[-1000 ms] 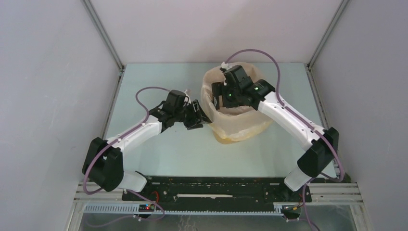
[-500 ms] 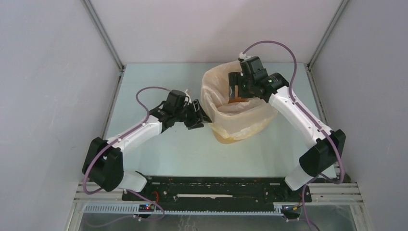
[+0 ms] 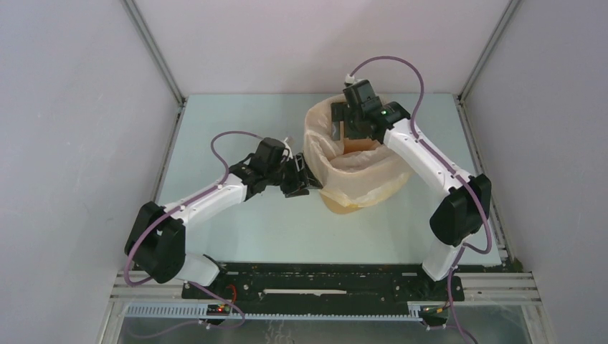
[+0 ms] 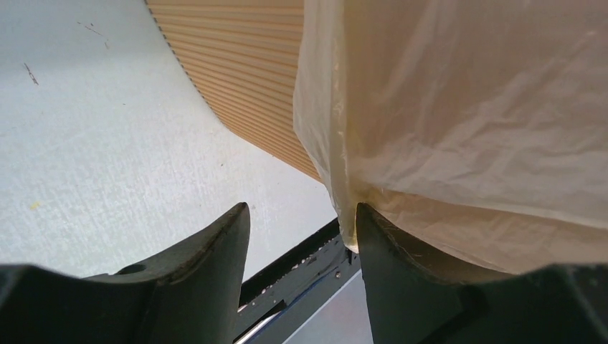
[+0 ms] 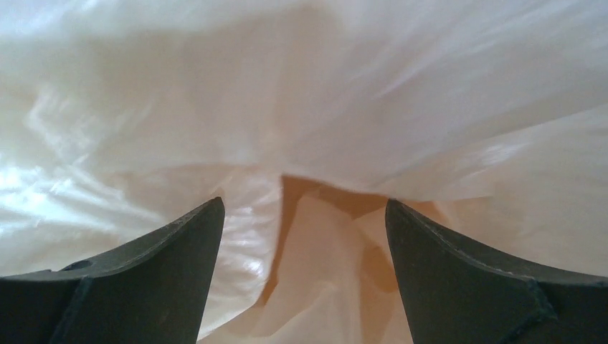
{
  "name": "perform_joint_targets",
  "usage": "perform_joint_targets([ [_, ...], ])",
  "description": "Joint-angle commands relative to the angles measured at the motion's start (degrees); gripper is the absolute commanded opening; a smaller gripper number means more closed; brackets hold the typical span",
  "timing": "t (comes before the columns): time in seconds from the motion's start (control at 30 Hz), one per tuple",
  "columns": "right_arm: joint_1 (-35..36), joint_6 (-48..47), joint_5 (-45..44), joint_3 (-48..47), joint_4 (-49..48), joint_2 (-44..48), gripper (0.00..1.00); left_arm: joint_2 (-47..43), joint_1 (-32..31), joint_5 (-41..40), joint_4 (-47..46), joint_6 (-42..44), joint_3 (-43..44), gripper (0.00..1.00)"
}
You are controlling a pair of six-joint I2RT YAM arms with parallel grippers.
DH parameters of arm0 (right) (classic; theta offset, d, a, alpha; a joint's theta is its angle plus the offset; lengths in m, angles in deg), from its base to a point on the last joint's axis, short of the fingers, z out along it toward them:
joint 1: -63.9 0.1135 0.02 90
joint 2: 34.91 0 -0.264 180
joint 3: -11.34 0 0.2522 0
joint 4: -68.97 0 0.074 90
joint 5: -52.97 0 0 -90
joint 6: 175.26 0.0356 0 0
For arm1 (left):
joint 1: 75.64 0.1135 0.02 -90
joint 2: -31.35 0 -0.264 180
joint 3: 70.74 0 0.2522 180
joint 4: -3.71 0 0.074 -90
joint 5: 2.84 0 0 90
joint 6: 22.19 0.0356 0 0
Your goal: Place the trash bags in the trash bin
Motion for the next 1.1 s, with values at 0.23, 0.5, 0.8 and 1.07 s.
perform_joint_targets([
  [0.23, 3.7, 3.3, 9.6, -4.8, -8.8, -3.4, 0.92, 1.3, -0.3, -0.3, -0.7, 0.4, 0.7, 0.61],
  [0.5, -1.5, 1.1, 8.3, -4.4, -2.4, -1.3, 0.92, 1.0, -0.3, -0.6, -0.1, 1.3, 0.9, 0.63],
  [0.8, -2.3, -0.6, 5.2, 10.8, -7.5, 2.7, 0.90, 1.1, -0.3, -0.4, -0.1, 1.3, 0.7, 0.64],
  [1.07, 0.6, -0.6, 4.9, 1.9, -5.1, -4.4, 0.90, 0.3, -0.3, -0.6, 0.0, 1.1, 0.3, 0.65],
])
